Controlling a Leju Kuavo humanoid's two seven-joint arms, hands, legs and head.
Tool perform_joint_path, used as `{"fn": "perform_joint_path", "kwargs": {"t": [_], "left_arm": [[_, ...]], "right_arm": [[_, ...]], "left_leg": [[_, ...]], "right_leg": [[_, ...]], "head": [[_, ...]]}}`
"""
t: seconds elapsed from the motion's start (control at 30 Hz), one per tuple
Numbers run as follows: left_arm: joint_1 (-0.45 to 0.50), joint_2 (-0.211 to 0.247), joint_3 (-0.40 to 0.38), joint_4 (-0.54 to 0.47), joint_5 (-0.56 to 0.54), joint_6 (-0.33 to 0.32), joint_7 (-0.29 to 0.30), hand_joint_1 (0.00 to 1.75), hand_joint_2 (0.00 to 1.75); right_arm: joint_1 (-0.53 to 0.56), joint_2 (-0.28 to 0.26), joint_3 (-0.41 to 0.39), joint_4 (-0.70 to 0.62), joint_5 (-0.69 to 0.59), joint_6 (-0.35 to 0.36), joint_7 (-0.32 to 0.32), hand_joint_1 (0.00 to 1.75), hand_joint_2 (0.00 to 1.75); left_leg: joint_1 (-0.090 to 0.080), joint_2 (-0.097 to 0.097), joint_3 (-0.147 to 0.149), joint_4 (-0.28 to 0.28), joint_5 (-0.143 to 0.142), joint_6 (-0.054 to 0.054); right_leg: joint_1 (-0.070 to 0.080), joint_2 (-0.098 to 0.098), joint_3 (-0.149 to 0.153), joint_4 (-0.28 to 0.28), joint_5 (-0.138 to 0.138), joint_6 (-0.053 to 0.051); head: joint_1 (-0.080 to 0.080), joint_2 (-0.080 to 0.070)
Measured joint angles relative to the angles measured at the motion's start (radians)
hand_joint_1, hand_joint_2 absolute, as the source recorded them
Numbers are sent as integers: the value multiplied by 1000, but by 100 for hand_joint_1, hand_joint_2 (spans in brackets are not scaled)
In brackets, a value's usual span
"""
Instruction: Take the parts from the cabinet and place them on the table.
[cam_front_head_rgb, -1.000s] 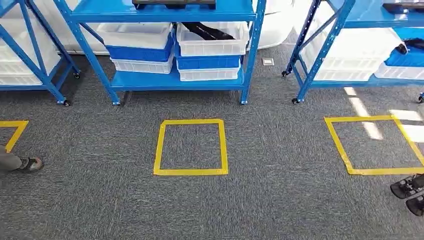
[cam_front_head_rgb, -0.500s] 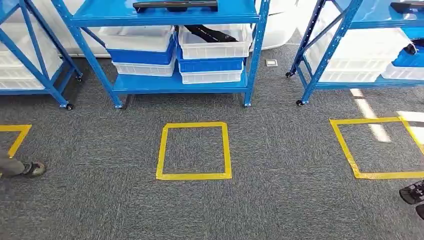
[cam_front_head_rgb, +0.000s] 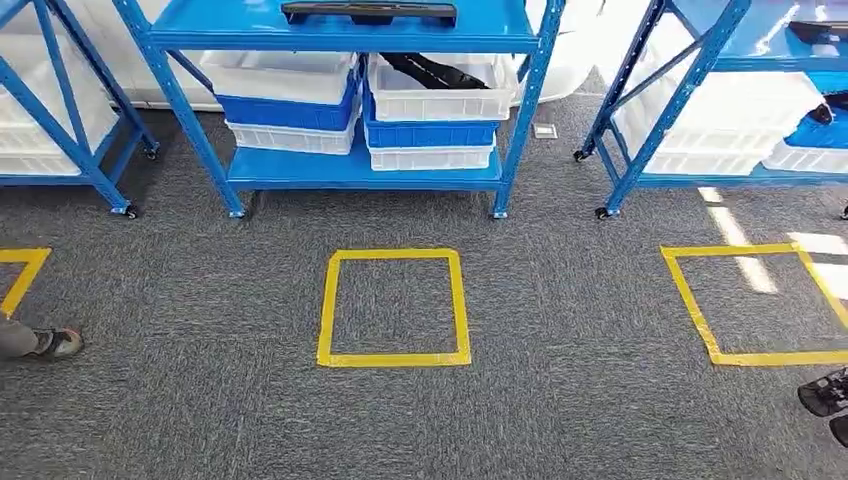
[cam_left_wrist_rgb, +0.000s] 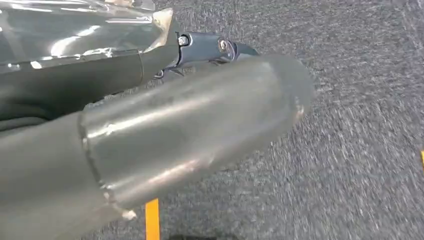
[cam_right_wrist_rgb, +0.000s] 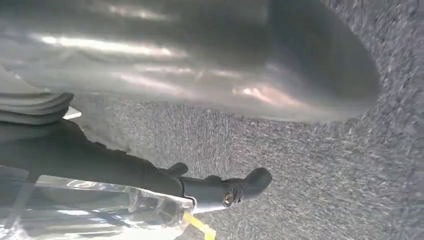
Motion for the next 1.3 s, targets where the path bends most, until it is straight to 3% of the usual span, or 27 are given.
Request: {"fn": "perform_joint_path", "kwargs": {"t": [0.07, 0.1, 0.13, 0.17, 0.23, 0.27, 0.3, 0.4, 0.43, 0.47, 0.57, 0.6, 0.63, 0.67, 0.73, 0.77, 0.8, 0.83, 0.93, 0.97, 1.0, 1.1, 1.13, 1.17, 1.23, 1.27, 1.3], "left_arm": [[0, 0, 0, 0, 0, 2, 0, 0, 0], [1, 0, 1, 0, 1, 4, 1, 0, 0], [1, -1, 2, 0, 2, 5, 2, 0, 0], [2, -1, 3, 0, 4, 7, 2, 0, 0], [2, -2, 3, 0, 5, 7, 2, 0, 0], [2, -4, 3, 0, 5, 8, 2, 0, 0], [0, -5, 3, 1, 5, 8, 2, 0, 0], [1, -7, 3, 1, 5, 6, 2, 0, 0], [1, -4, 3, 0, 5, 6, 2, 0, 0], [2, -3, 3, 0, 5, 6, 1, 0, 0], [1, -3, 3, 0, 5, 4, -1, 0, 0], [1, -3, 3, 0, 2, 3, -2, 0, 0], [2, -2, 3, 0, 0, 1, -3, 0, 0], [2, -2, 3, 0, -2, 0, -4, 0, 0], [1, 1, 3, 0, -7, -5, -4, 0, 0], [1, 0, 3, 0, -10, -5, -4, 0, 0], [-1, -2, 3, 0, -10, -6, -4, 0, 0], [-1, -2, 3, 0, -10, -6, -4, 0, 0], [-1, 0, 3, 0, -10, -6, 0, 0, 0], [-1, 0, 3, 0, -10, -7, 0, 0, 0], [-1, 0, 3, 0, -10, -7, 0, 0, 0], [-1, 1, 3, 0, -10, -11, -2, 0, 0], [0, 1, 3, 0, -10, -13, -2, 0, 0], [0, 1, 3, 0, -10, -15, -3, 0, 0], [0, 1, 3, 0, -10, -18, -4, 0, 0], [0, 1, 3, 0, -10, -19, -5, 0, 0], [-1, 1, 3, 0, -10, -19, -5, 0, 0]], "right_arm": [[2, 1, 0, 0, 0, 0, -1, 0, 0], [3, 0, 1, 0, 1, 0, -1, 0, 0], [5, 0, 2, 0, 1, 0, -1, 0, 0], [6, 0, 3, 0, 1, 0, -1, 0, 0], [5, -2, 9, 0, 1, 0, -1, 0, 0], [4, -7, 11, 0, 1, 0, -1, 0, 0], [5, -7, 12, 0, 1, 0, -1, 0, 0], [3, -7, 17, 0, 1, 1, -1, 0, 0], [3, -3, 18, 0, 1, 1, -1, 0, 0], [4, -2, 18, 0, 1, 2, -1, 0, 0], [3, -4, 18, 0, 0, 7, -2, 0, 0], [3, -4, 18, 0, 0, 8, -2, 0, 0], [4, -4, 18, 0, -1, 9, -2, 0, 0], [5, -3, 18, 0, -3, 10, -2, 0, 0], [6, -2, 18, 0, -7, 10, -2, 0, 0], [5, -2, 18, 0, -8, 10, -2, 0, 0], [3, -3, 18, 0, -9, 10, -2, 0, 0], [3, -2, 18, 0, -9, 10, -2, 0, 0], [3, -1, 18, 0, -11, 10, -2, 0, 0], [3, -2, 18, 0, -11, 10, -2, 0, 0], [2, -2, 18, 0, -11, 10, -3, 0, 0], [3, 1, 18, 0, -12, 10, -5, 0, 0], [4, 1, 18, 0, -13, 10, -5, 0, 0], [5, 1, 18, 0, -15, 10, -5, 0, 0], [4, 1, 17, 0, -14, 9, -5, 0, 0], [3, 0, 17, 0, -14, 10, -6, 0, 0], [3, 0, 17, 0, -14, 10, -6, 0, 0]], "left_leg": [[-11, 1, 3, 0, -6, 11], [-19, 1, 7, 0, -9, 16], [-27, -1, 12, 0, -12, 21], [-34, -3, 18, 0, -16, 26], [-48, -6, 33, 0, -24, 31], [-48, -6, 34, -1, -27, 33], [-60, -10, 39, 3, -37, 28], [-55, -11, 38, 1, -40, 21], [-57, -11, 38, 9, -48, 14], [-56, -9, 34, 28, -60, 7], [-31, -6, -75, 237, -166, -20], [-22, -4, -113, 295, -182, -29], [-13, 0, -128, 307, -169, -37], [-4, 4, -118, 271, -131, -46], [11, 7, -41, 107, -29, -61], [18, 10, -3, 29, 3, -69], [9, 1, 8, 9, -15, -69], [7, -3, 8, 10, -17, -48], [-5, -2, 10, 4, -15, -17], [-2, -1, 14, 0, -11, -6], [-4, -1, 15, 0, -14, 2], [-10, 3, 18, 0, -20, 16], [-14, 2, 21, 0, -22, 18], [-16, -1, 25, 0, -25, 19], [-17, -4, 36, 0, -32, 16], [-17, -5, 43, 0, -37, 11], [-19, -5, 44, 1, -41, 7]], "right_leg": [[4, 0, -91, 162, -57, -13], [14, 0, -132, 227, -69, -12], [22, 0, -141, 228, -57, -11], [31, 0, -128, 186, -28, -12], [50, 0, -56, 9, 60, -24], [62, 3, -30, -65, 91, -48], [67, 5, -24, -73, 97, -59], [67, 4, -20, -75, 98, -69], [40, 4, -7, -91, 106, -79], [43, 3, -1, -96, 106, -84], [38, 0, 4, -98, 102, -94], [37, 1, 4, -97, 99, -92], [34, 1, 7, -97, 98, -90], [29, 2, 11, -97, 94, -84], [19, 4, 26, -96, 84, -69], [17, 4, 32, -94, 79, -60], [31, 6, 20, -89, 71, -48], [32, 5, 22, -92, 68, -40], [31, 6, 31, -101, 68, -16], [24, 4, 28, -83, 61, -15], [25, 2, 7, -35, 34, -20], [28, 2, -124, 204, -56, -28], [29, 2, -145, 233, -55, -23], [29, 2, -139, 207, -35, -17], [30, 2, -76, 57, 41, -7], [32, 1, -28, -49, 85, -8], [37, 1, -22, -72, 95, -22]], "head": [[0, 0], [1, 0], [0, 0], [1, 0], [0, 0], [1, 0], [-3, 0], [0, 0], [-1, 0], [0, 0], [-3, 0], [-3, 0], [-4, 0], [-3, 0], [-3, 0], [-6, 0], [-11, 0], [-5, 0], [-5, 0], [-5, 0], [-2, 0], [-2, 0], [-2, 0], [-3, 0], [-2, 0], [-1, 0], [-1, 0]]}}
